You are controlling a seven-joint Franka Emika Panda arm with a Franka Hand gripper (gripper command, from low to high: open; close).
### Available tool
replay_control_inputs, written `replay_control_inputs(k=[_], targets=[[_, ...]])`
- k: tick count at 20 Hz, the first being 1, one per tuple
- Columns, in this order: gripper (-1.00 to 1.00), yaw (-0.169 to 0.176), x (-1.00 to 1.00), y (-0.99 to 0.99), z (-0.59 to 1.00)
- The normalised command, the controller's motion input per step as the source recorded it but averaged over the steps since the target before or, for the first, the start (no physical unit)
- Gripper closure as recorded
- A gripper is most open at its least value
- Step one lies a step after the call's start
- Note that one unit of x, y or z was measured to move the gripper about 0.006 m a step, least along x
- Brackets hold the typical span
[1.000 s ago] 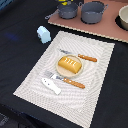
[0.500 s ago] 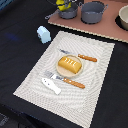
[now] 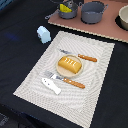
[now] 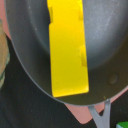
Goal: Interact with the objects in diverse but meaningful ways.
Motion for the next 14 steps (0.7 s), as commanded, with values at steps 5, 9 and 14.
replay_control_inputs(k=[5, 9, 14], targets=[[-1.0, -0.057, -0.24, -0.81, 0.31], [-1.0, -0.036, -0.22, -0.87, 0.16], [-1.0, -0.003, -0.24, -0.96, 0.06]])
